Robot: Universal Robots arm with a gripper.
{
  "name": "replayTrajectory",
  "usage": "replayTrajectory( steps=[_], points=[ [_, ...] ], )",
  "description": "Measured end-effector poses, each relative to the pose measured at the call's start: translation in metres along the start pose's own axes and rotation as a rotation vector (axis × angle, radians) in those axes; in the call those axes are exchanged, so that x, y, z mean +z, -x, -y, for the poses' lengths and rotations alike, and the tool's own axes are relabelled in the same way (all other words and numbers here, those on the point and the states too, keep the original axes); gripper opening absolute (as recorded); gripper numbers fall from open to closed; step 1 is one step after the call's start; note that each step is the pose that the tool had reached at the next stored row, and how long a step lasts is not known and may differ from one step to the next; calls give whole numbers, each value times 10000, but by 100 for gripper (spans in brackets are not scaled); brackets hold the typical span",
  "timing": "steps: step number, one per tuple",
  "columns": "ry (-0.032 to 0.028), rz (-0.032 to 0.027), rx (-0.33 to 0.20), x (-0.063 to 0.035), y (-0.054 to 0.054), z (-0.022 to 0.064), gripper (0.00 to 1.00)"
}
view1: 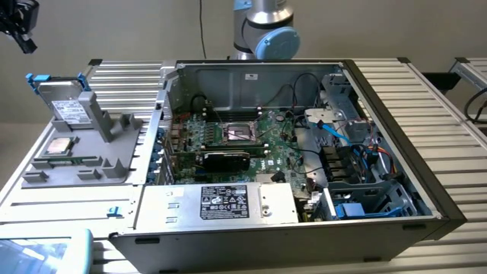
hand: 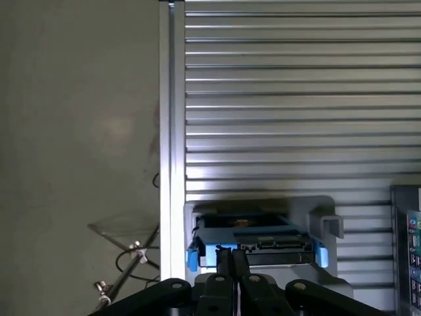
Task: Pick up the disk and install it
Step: 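Pick up the disk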
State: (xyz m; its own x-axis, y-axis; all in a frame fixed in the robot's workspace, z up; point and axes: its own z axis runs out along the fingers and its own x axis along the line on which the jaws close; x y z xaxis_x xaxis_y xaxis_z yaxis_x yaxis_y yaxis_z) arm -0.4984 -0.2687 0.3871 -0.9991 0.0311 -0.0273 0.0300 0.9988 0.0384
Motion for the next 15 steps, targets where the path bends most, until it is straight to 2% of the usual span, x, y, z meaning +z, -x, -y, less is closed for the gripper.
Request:
replayTrajectory(
  steps=[15],
  points=[
    [37,-93,-20,0,0,0,11]
  ],
)
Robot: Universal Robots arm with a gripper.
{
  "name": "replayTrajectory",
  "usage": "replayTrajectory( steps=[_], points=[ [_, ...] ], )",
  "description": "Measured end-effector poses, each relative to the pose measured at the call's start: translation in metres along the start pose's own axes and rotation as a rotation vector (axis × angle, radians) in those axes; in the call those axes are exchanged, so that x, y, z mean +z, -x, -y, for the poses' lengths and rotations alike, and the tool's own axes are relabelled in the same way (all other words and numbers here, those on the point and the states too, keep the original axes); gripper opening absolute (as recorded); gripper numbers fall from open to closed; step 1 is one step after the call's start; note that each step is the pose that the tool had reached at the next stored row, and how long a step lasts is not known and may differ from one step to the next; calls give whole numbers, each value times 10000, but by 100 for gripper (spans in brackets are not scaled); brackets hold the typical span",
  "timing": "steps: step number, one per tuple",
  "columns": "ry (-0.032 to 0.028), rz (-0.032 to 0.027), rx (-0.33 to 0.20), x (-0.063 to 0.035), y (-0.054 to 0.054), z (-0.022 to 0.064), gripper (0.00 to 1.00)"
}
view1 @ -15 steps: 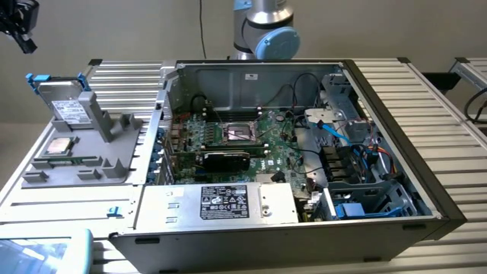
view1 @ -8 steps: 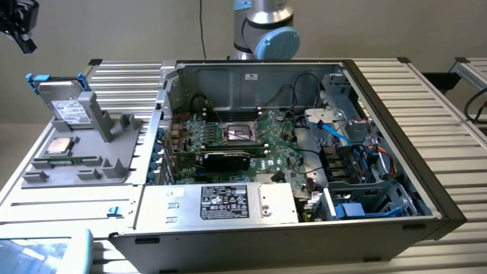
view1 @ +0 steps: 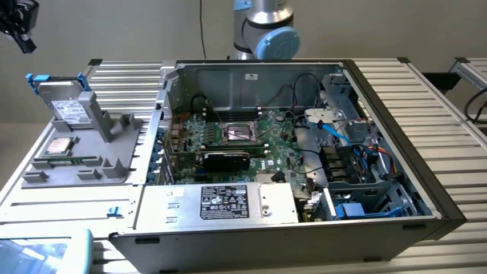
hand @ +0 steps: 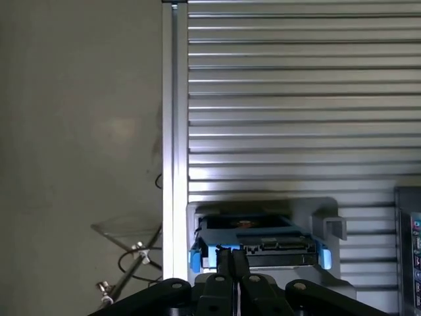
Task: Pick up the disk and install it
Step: 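Pick up the disk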
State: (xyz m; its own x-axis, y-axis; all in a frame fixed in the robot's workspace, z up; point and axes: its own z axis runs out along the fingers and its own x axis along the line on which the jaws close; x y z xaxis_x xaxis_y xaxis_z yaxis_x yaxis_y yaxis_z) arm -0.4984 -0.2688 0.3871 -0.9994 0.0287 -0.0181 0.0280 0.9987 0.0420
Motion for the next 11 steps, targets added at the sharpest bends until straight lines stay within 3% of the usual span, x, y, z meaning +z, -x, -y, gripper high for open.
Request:
replayTrajectory(
  steps=[3,11],
  points=[
    [10,-7,-81,0,0,0,11],
    [56,-69,-1531,0,0,0,11]
  ],
)
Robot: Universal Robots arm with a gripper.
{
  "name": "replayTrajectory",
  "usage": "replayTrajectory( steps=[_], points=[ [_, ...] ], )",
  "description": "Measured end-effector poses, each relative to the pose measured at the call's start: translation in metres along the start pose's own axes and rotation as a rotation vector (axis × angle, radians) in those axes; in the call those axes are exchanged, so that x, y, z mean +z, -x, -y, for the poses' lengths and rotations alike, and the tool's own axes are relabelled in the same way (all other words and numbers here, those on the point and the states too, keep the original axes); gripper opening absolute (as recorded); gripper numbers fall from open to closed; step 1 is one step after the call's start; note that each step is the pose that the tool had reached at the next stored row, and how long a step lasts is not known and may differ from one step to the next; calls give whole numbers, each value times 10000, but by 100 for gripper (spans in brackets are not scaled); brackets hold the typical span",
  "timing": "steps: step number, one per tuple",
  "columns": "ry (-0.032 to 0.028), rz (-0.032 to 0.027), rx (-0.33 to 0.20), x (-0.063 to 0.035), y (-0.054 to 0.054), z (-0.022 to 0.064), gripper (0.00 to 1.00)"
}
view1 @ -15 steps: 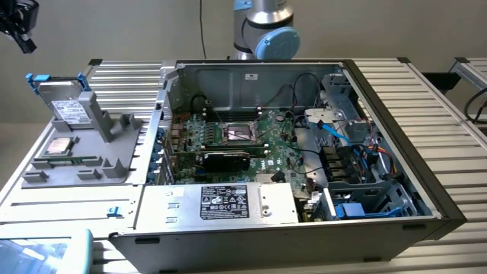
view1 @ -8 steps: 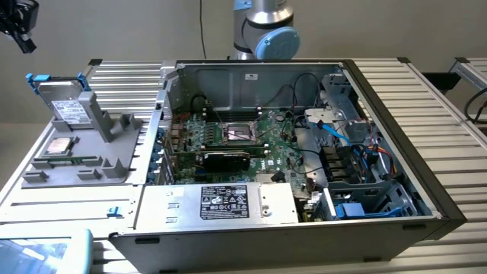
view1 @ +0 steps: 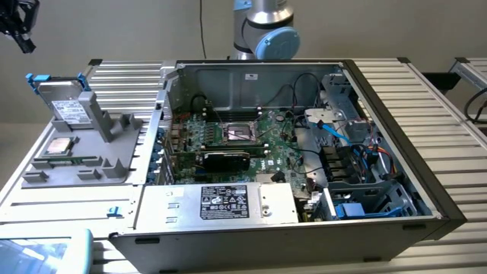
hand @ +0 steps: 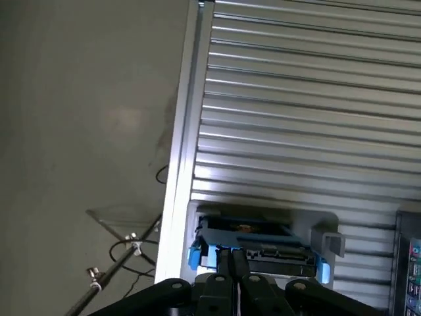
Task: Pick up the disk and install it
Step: 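Pick up the disk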
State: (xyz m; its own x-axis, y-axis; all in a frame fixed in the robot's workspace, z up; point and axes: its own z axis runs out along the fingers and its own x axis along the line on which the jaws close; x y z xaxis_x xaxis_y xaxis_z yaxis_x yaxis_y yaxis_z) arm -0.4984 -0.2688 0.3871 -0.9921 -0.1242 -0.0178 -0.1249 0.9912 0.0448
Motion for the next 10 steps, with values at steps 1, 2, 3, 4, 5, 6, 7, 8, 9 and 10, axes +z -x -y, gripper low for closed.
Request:
replayTrajectory(
  steps=[1,2,3,4,5,6,7,8,9,10],
  points=[
    [6,-7,-180,0,0,0,11],
    [11,-15,-360,0,0,0,11],
    [15,-23,-544,1,0,0,11],
    [18,-31,-724,1,0,0,11],
    [21,-39,-903,1,0,0,11],
    [24,-47,-1084,1,0,0,11],
    [27,-55,-1263,2,0,0,11],
    [31,-64,-1459,2,0,0,11],
    [34,-73,-1639,2,0,0,11],
    [37,-81,-1823,2,0,0,11]
  ],
)
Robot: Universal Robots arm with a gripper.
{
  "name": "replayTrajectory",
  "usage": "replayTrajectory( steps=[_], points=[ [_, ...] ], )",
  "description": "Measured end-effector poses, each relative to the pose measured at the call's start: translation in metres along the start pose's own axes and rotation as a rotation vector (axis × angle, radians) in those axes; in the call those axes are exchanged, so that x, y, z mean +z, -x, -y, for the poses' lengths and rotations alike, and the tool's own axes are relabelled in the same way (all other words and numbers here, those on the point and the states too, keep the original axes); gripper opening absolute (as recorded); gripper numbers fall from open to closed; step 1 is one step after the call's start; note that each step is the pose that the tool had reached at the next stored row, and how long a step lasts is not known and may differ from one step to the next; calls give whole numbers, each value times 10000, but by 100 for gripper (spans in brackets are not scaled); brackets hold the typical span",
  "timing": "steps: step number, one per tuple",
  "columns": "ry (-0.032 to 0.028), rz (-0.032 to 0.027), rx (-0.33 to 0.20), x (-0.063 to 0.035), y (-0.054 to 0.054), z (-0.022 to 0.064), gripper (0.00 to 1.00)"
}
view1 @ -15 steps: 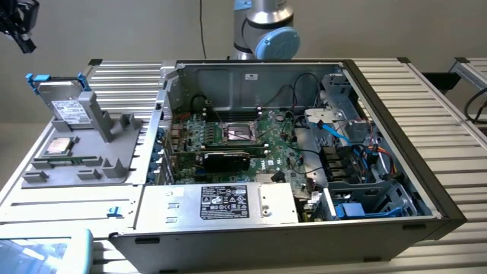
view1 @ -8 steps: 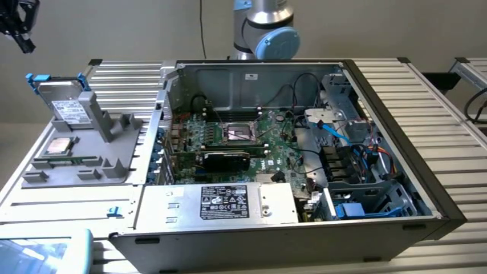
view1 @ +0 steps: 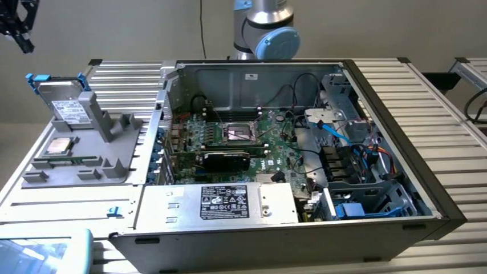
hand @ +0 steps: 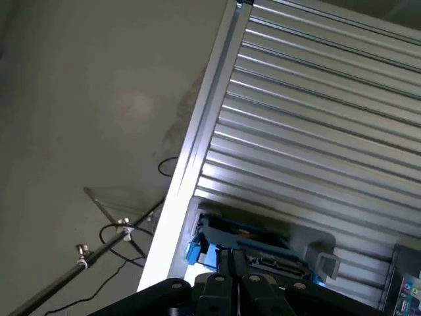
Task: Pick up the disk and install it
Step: 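Pick up the disk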
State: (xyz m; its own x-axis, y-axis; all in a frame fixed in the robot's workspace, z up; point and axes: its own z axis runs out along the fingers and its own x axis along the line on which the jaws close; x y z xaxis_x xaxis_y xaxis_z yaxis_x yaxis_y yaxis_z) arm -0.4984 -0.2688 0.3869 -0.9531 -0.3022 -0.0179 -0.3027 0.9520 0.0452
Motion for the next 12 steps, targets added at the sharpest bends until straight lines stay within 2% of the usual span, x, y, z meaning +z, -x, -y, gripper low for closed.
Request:
replayTrajectory(
  steps=[12],
  points=[
    [39,-99,-2177,1,0,0,11]
  ],
)
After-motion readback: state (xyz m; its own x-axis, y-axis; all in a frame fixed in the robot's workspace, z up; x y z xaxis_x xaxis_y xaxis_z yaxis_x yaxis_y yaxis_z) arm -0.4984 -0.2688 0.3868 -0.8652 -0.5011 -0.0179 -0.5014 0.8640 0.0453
